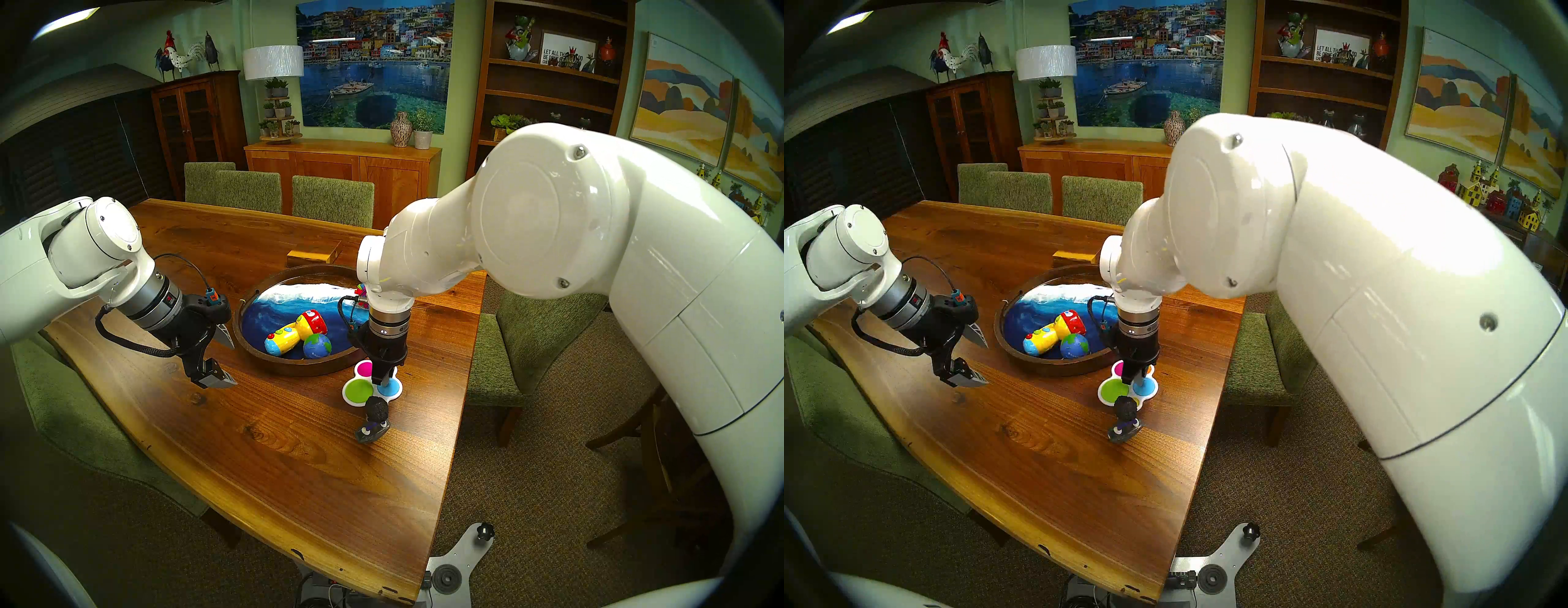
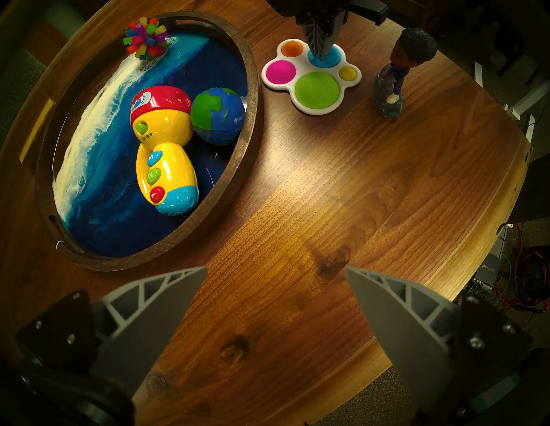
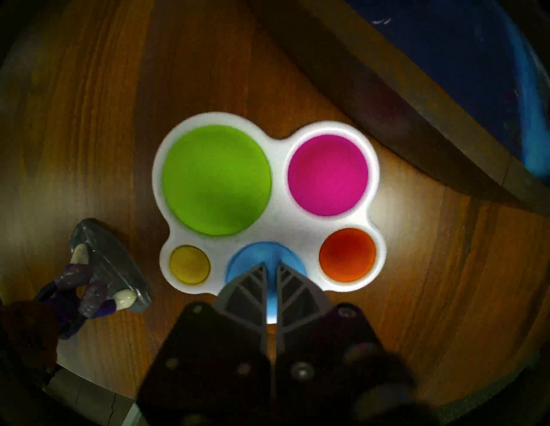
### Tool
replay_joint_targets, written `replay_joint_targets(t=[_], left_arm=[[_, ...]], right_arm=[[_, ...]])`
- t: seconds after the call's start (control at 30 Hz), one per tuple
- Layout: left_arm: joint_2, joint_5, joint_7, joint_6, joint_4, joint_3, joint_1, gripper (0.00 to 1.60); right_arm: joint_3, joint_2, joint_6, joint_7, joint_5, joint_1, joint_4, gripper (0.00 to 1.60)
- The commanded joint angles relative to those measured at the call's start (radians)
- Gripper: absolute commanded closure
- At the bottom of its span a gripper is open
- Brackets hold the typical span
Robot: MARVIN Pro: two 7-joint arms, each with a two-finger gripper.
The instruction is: Put toys in center tray
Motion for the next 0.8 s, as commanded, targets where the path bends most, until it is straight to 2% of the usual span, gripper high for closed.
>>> replay_joint_targets(t=[0.0,0.5,0.6,0.63,0.7,0.77], left_arm=[[0.001,0.000,0.000,0.000,0.000,-0.027,-0.029,0.00],[0.001,-0.001,0.002,-0.001,0.000,-0.026,-0.028,0.00],[0.001,-0.001,0.002,-0.001,0.000,-0.026,-0.028,0.00],[0.000,-0.001,0.002,-0.001,0.000,-0.026,-0.027,0.00],[0.001,-0.001,0.002,-0.001,0.000,-0.026,-0.028,0.00],[0.001,-0.001,0.002,-0.001,0.000,-0.026,-0.028,0.00]], right_arm=[[-0.002,0.000,0.002,-0.007,0.000,0.013,0.000,1.60],[0.006,-0.006,0.006,0.001,-0.008,0.165,-0.073,1.60],[0.005,-0.005,0.012,0.006,-0.016,0.166,-0.059,1.60],[0.005,-0.007,0.014,0.004,-0.015,0.196,-0.078,1.60],[0.006,-0.003,0.021,0.009,-0.020,0.188,-0.057,1.60],[0.008,-0.004,0.020,0.007,-0.016,0.211,-0.074,1.60]])
